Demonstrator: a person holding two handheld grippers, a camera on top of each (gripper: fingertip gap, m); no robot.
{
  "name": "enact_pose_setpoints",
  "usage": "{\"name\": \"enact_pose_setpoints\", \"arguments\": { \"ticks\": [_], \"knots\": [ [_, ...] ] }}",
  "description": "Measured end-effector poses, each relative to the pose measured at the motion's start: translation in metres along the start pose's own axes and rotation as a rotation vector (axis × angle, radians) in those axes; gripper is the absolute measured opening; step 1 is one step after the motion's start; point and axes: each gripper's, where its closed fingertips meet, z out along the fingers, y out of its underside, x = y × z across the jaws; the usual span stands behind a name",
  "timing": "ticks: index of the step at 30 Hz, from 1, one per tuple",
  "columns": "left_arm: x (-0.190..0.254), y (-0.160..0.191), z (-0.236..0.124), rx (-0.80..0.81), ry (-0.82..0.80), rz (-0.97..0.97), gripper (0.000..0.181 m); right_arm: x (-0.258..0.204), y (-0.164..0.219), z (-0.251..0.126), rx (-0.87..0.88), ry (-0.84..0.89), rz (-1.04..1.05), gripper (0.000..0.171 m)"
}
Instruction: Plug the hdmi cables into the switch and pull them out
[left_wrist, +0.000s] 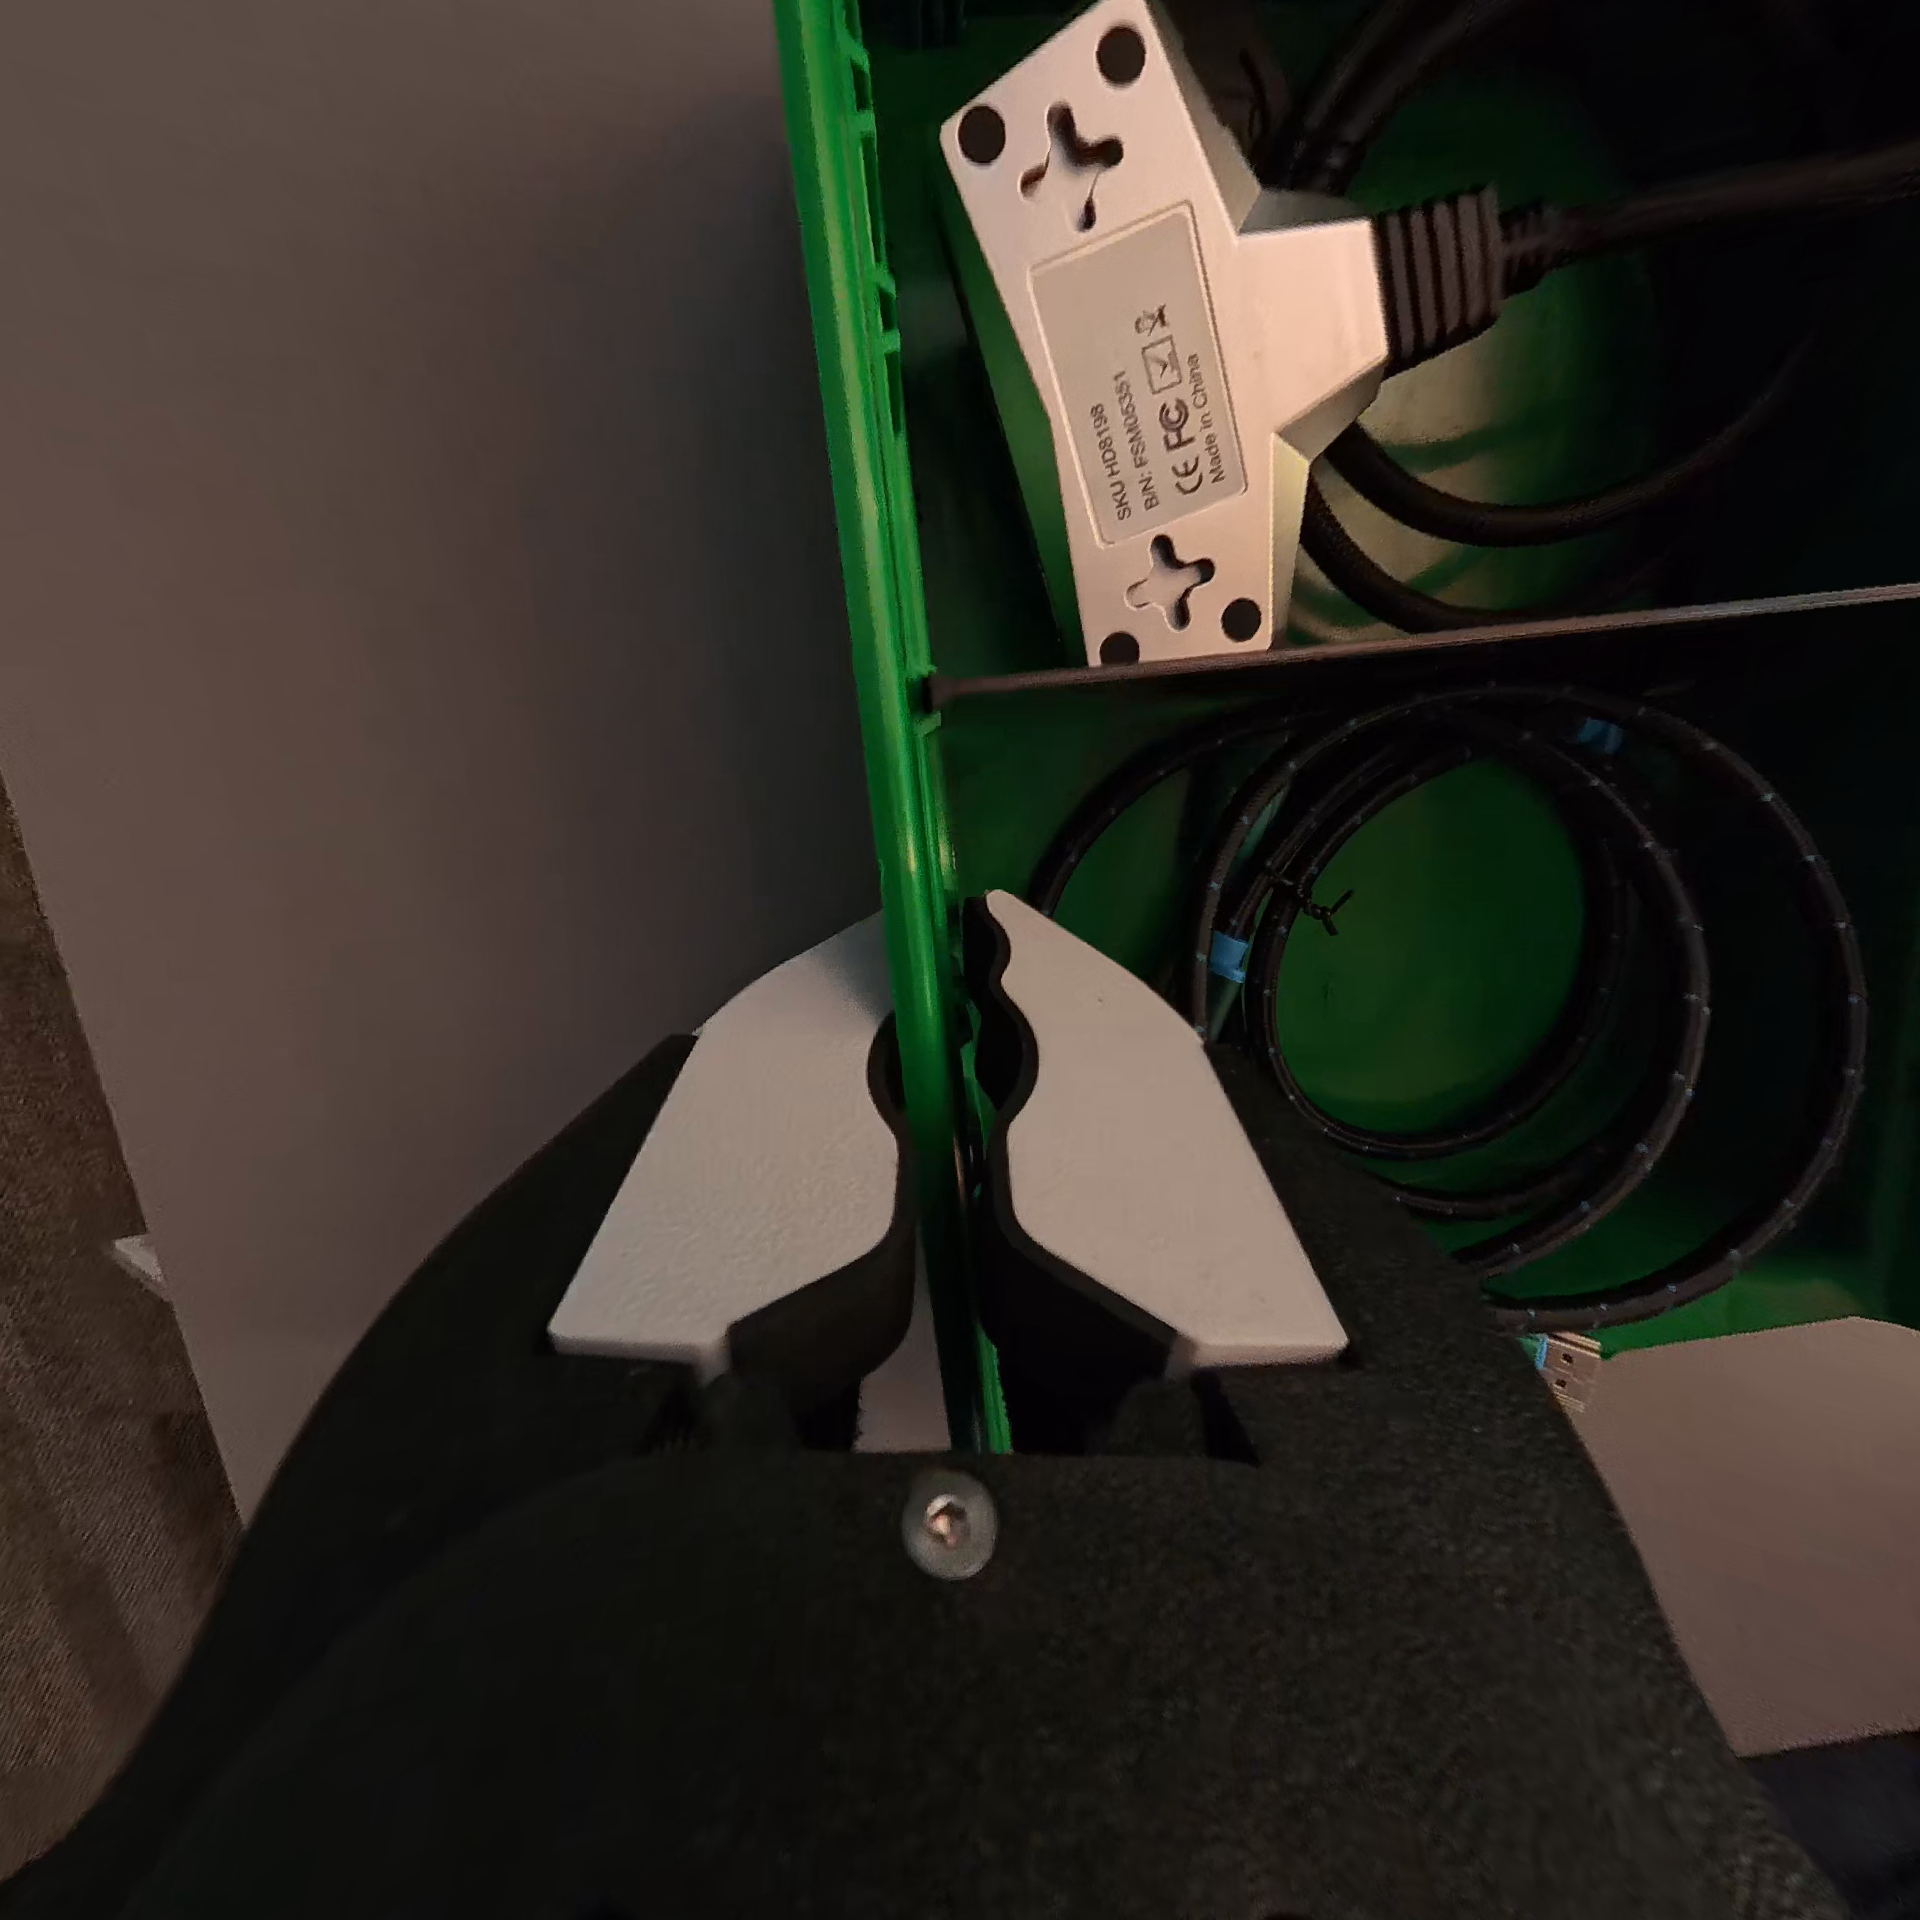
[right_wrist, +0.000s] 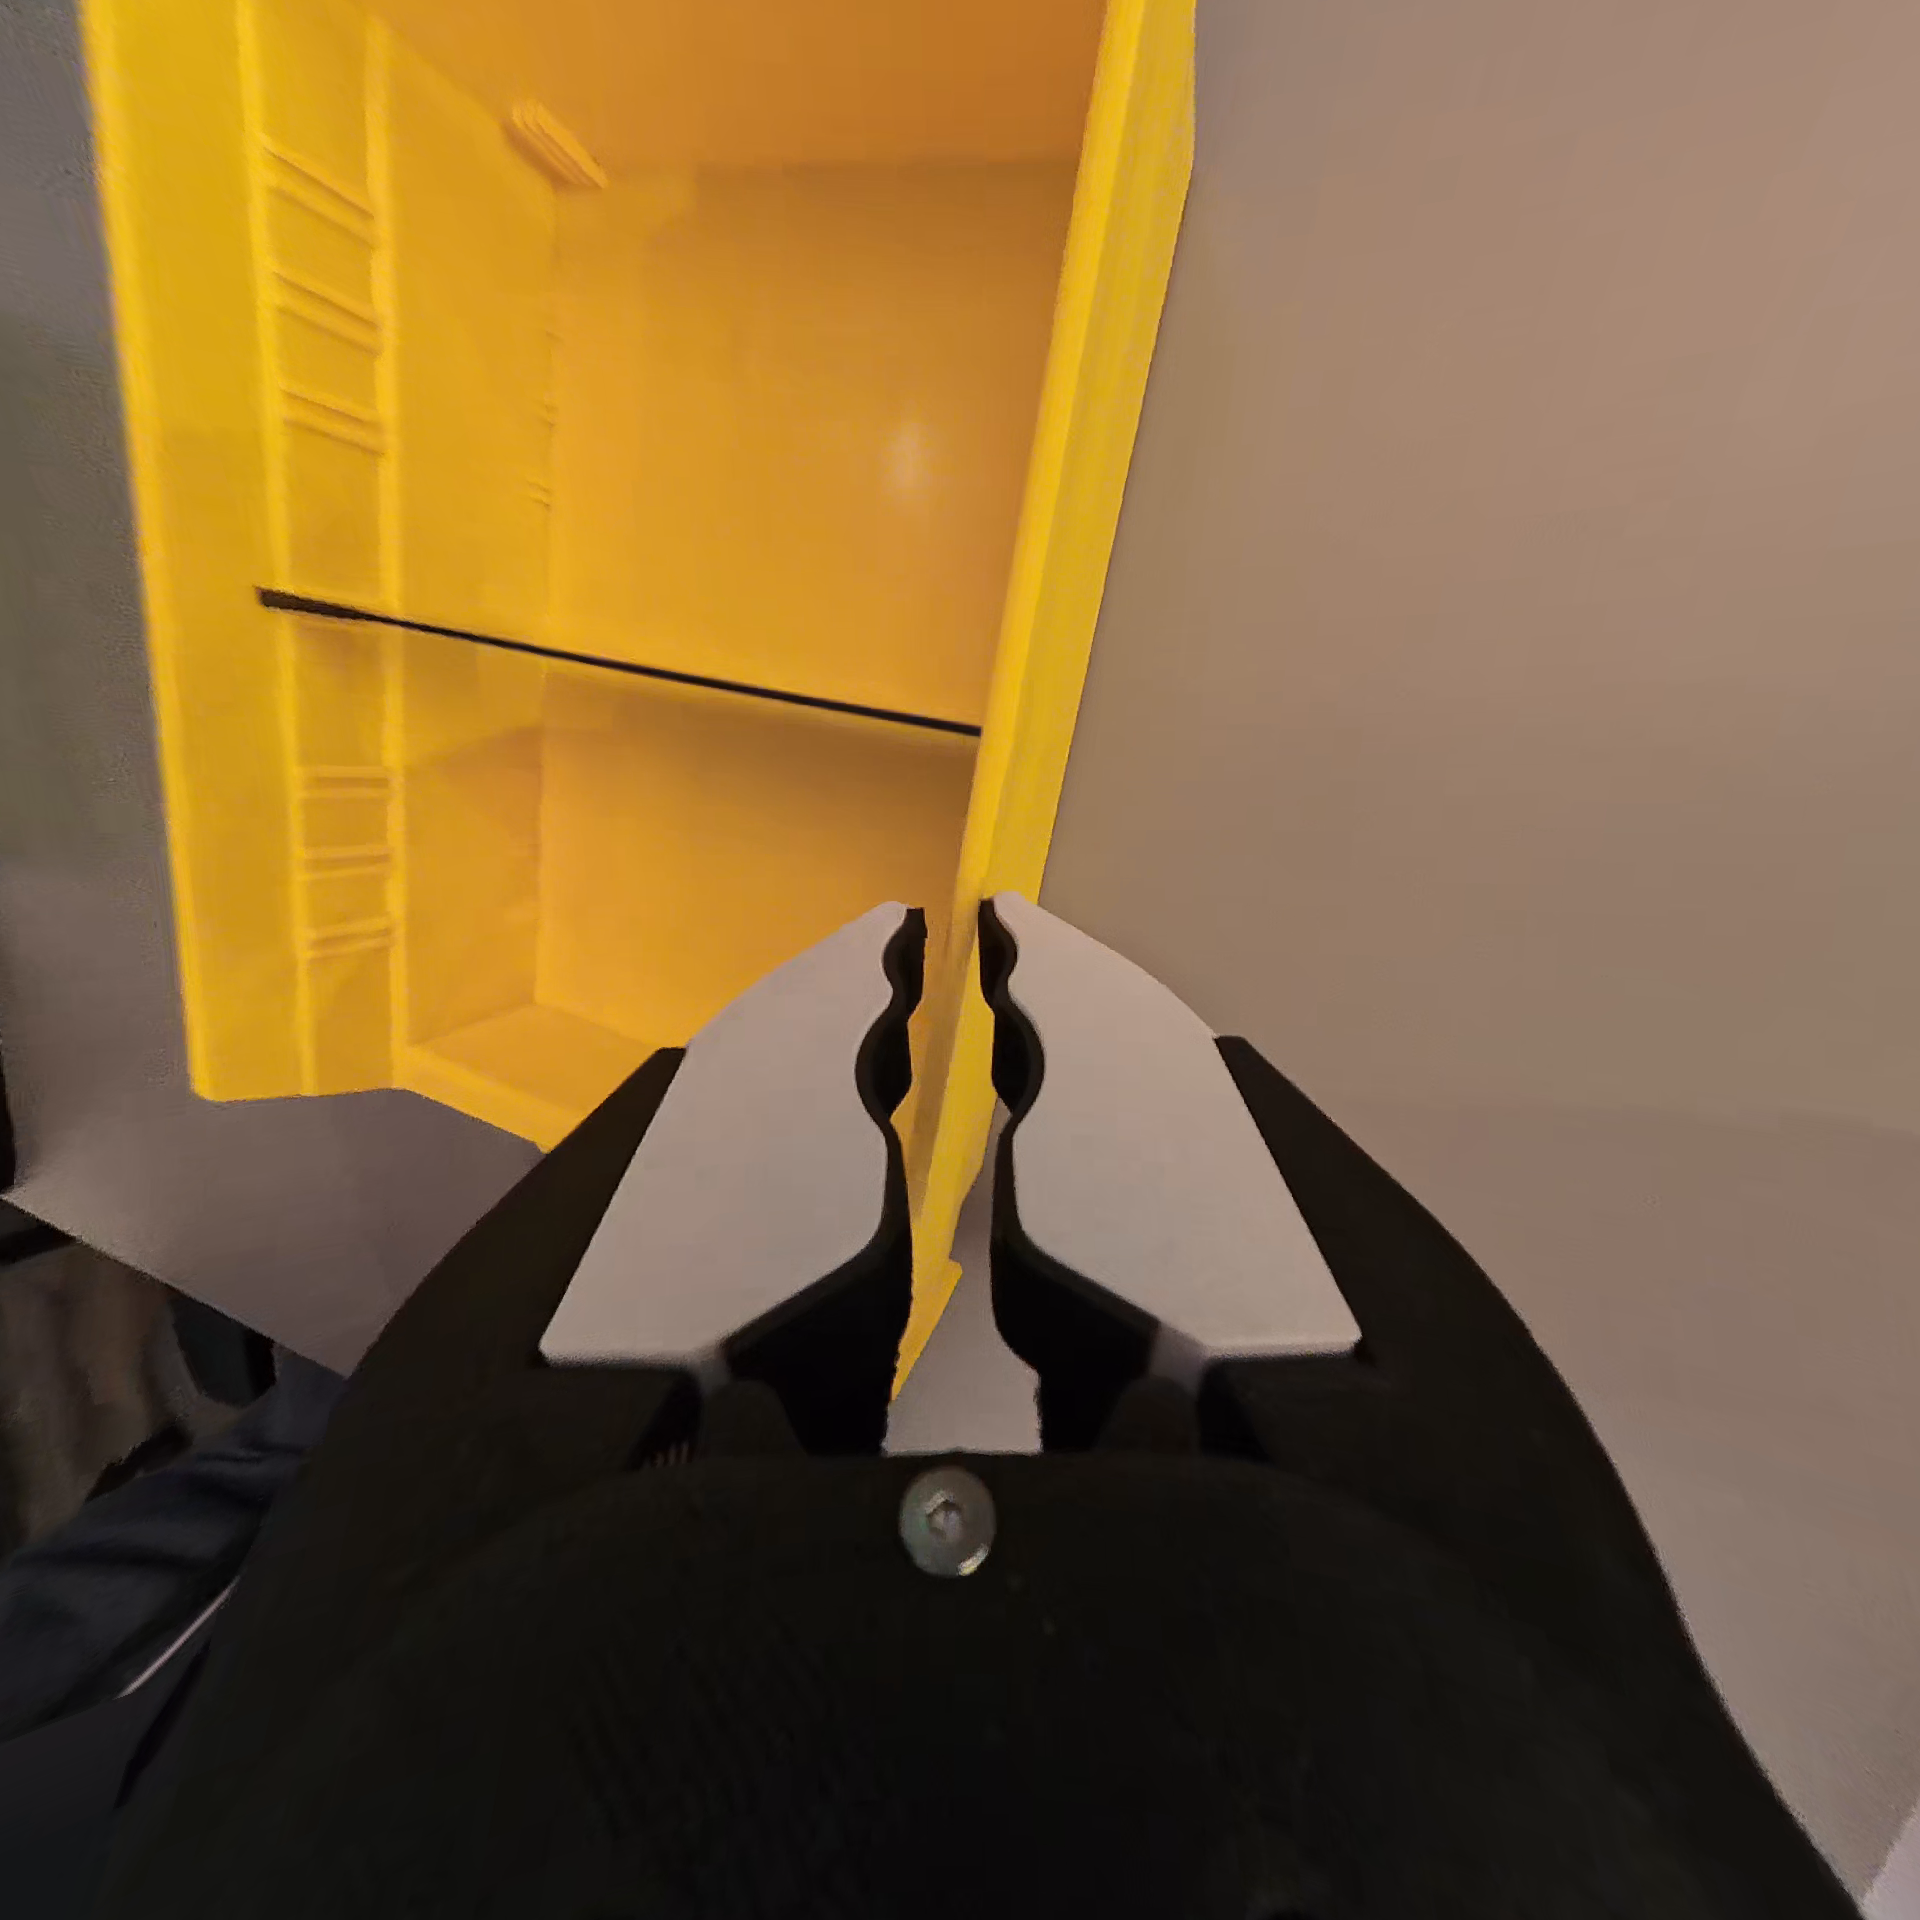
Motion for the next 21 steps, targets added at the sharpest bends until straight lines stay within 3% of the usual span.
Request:
{"name": "enact_pose_setpoints", "arguments": {
  "ticks": [4,8,14,15,17,21],
  "knots": [
    [-0.002,-0.010,-0.020,0.089,-0.025,0.010,0.004,-0.010,-0.019,-0.029,0.151,0.023,-0.021,0.013],
    [-0.002,-0.024,-0.050,0.201,-0.062,0.049,0.006,-0.035,-0.054,-0.076,0.416,0.068,-0.116,0.013],
    [0.051,-0.060,-0.107,0.467,0.124,0.170,0.005,-0.113,-0.097,-0.153,0.956,0.033,-0.442,0.032],
    [0.060,-0.062,-0.109,0.466,0.154,0.191,0.008,-0.125,-0.099,-0.160,1.038,0.027,-0.500,0.041],
    [0.074,-0.064,-0.103,0.420,0.188,0.246,0.017,-0.150,-0.097,-0.168,1.173,0.015,-0.631,0.045],
    [0.084,-0.050,-0.071,0.230,0.133,0.398,0.020,-0.192,-0.095,-0.173,1.251,-0.080,-0.740,0.045]
  ]
}}
